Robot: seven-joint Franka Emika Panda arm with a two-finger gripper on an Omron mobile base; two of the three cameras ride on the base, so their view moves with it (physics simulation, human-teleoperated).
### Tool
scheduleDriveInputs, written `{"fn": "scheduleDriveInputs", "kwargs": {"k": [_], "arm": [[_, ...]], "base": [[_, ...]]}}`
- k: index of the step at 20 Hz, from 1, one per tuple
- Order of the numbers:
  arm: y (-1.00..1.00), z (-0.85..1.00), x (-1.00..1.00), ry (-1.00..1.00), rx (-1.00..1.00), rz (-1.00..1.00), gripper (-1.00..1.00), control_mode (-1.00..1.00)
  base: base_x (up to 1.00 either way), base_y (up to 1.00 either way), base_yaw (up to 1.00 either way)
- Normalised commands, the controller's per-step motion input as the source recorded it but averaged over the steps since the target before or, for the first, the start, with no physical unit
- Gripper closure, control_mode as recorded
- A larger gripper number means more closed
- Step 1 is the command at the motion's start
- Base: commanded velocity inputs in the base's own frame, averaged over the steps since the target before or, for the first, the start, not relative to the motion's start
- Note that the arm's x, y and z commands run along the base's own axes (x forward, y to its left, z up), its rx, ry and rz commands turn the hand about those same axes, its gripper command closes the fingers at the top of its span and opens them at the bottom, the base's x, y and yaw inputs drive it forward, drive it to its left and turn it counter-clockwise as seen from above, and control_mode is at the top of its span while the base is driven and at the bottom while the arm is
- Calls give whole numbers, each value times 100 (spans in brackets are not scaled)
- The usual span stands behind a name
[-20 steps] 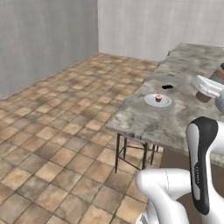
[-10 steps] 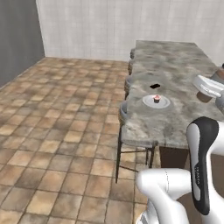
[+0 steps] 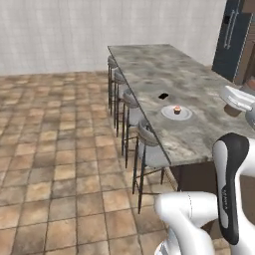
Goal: Take the cinnamon bottle from the cabinet and place it on the dining table, next to the plate with the cupcake. Then take the chocolate from the dining counter and place it on the cupcake plate.
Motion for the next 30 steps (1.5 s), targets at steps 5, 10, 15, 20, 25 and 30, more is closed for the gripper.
{"fn": "scheduleDriveInputs", "kwargs": {"k": [5, 10, 15, 20, 25, 30], "arm": [[0, 0, 0, 0, 0, 0, 100, 100], [0, 0, 0, 0, 0, 0, 100, 100], [0, 0, 0, 0, 0, 0, 100, 100], [0, 0, 0, 0, 0, 0, 100, 100], [0, 0, 0, 0, 0, 0, 100, 100], [0, 0, 0, 0, 0, 0, 100, 100]], "base": [[48, 91, -60], [49, 85, -59], [49, 82, -59], [33, 80, -57], [23, 74, -57], [12, 77, -57]]}}
